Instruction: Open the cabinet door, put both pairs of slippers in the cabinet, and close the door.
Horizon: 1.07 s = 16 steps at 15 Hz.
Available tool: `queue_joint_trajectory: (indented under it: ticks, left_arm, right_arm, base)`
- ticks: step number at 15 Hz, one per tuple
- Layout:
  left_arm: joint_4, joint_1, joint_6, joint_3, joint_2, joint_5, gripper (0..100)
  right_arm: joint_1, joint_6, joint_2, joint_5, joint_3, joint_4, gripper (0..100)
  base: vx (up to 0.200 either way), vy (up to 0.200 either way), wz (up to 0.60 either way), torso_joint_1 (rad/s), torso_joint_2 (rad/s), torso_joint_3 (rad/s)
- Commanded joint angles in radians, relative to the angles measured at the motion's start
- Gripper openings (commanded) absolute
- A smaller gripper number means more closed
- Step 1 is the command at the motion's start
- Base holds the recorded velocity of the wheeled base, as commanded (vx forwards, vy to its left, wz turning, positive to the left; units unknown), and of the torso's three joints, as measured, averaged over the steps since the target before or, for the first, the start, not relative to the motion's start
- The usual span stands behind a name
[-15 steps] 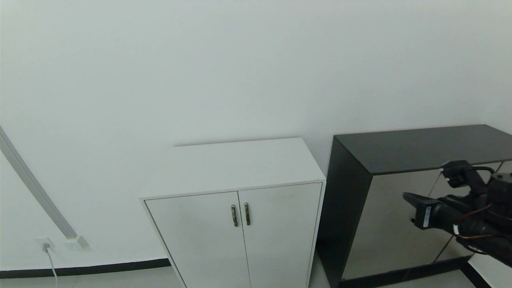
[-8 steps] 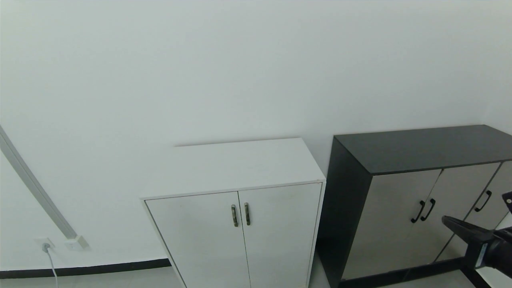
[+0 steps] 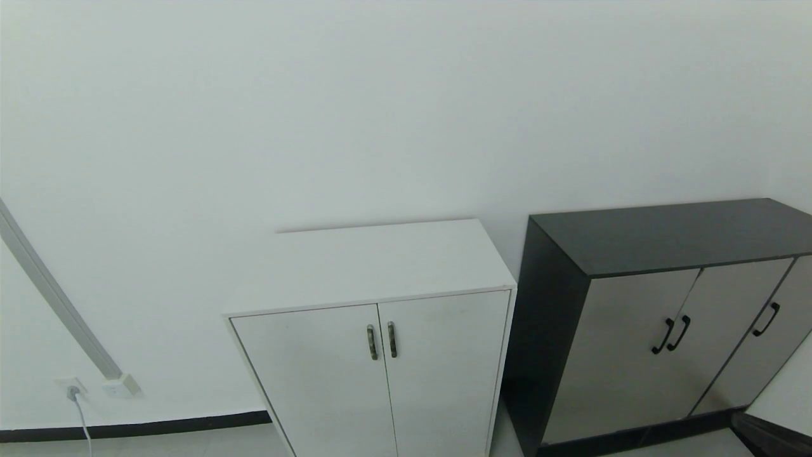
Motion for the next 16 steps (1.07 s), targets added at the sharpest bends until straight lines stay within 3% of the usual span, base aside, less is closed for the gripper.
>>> queue_joint_trajectory:
  ticks: [1,7,16]
  left_arm:
    - [0.000,0.000,0.000,0.000,0.001,0.000,0]
    - [0.000,0.000,0.000,0.000,0.001,0.000,0]
    - [0.000,0.000,0.000,0.000,0.001,0.000,0]
  right_arm:
    - [0.004,0.000,-0.181,0.027,0.000,0.144,0]
    - [0.004,0.001,-0.367,0.045,0.000,0.441,0]
    - [0.002,0.016,-0.473,0.041,0.000,0.533,0]
  base:
    - [0.000,0.000,0.00,0.000,0.00,0.000]
    - [0.000,0.000,0.00,0.000,0.00,0.000]
    - [0.000,0.000,0.00,0.000,0.00,0.000]
